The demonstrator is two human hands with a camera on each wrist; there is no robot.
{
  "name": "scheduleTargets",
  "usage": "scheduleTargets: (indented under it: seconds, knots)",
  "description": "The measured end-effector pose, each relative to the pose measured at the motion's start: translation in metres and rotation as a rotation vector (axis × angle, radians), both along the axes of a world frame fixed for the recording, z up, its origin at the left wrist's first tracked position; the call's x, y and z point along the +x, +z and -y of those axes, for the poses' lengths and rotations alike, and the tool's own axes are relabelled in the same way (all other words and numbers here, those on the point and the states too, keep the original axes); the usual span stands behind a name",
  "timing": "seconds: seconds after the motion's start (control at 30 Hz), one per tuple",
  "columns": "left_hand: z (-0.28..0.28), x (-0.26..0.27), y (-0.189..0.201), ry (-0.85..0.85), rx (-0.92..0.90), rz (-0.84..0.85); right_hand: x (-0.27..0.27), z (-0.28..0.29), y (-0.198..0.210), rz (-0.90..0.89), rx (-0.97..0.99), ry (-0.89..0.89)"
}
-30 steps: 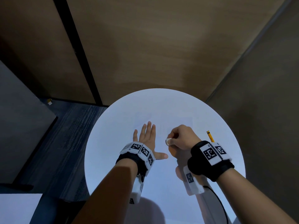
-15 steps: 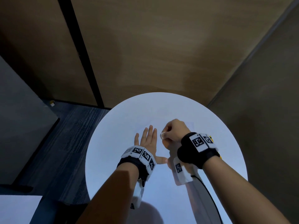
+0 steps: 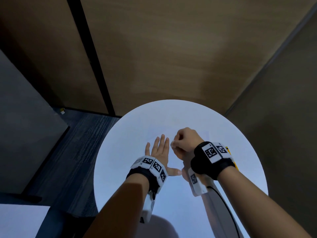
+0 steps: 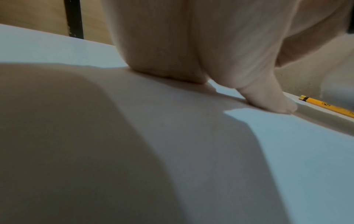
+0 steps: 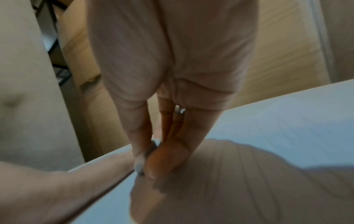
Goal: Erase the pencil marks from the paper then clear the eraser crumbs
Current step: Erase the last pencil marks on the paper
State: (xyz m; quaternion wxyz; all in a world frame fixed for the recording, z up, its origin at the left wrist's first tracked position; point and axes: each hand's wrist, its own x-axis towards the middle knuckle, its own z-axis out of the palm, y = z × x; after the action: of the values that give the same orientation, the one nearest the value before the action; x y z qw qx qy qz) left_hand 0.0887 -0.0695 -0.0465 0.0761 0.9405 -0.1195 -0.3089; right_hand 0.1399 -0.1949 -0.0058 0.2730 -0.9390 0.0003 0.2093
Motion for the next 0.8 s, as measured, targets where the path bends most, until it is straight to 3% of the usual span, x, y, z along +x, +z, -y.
scheduleTargets:
  seconds: [0.07,0.23,0.37,0.5,0.67,0.8]
  knots:
    - [0.0,0.0,0.0,-0.001,-0.001,0.003,-0.001,-0.002,0.004,-0.056,-0.031,0.074]
    - [0.0,0.0,-0.001,0.008,-0.011,0.018,0.005,-0.005,0.003,0.115,-0.028,-0.036]
    - [-0.001,-0.001,-0.001,0.005,-0.015,0.027,0.001,-0.006,0.008,-0.05,-0.07,0.115]
    - [-0.001,0.0,-0.002,0.007,-0.014,0.023,0.004,-0.004,0.005,0.084,-0.044,0.003]
    - [-0.001,0.0,-0.001,0.004,-0.021,0.016,0.001,0.0,0.006,-0.023,-0.072,0.099]
    - [-0.001,0.0,0.0,0.011,-0.02,0.012,0.01,0.002,0.007,0.086,-0.07,0.007]
